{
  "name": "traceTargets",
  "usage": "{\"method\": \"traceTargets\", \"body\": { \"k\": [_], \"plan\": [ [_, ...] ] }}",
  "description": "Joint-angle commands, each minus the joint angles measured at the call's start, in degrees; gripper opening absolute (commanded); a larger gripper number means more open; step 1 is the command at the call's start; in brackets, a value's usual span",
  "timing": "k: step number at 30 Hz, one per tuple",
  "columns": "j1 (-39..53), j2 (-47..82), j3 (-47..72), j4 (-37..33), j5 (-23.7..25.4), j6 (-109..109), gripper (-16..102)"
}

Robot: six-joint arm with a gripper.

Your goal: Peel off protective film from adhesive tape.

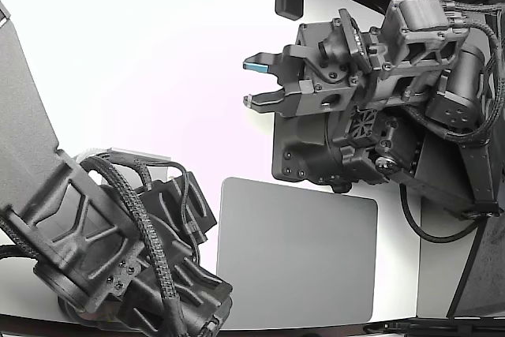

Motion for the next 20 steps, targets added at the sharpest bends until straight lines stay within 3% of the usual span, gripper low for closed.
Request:
{"method": "traceTargets", "body": {
  "k": [1, 11, 15, 20],
  "plan": [
    [-1.32, 1.23, -1.32, -0.44, 0.62, 0.09, 100],
    [0.44, -0.62, 0.44, -0.44, 0.0, -2.02, 100],
    [0.44, -0.09, 0.62, -0.79, 4.39, 0.88, 100],
    [0.53, 0.62, 0.88, -0.79, 4.66, 0.97, 100]
  ]
}}
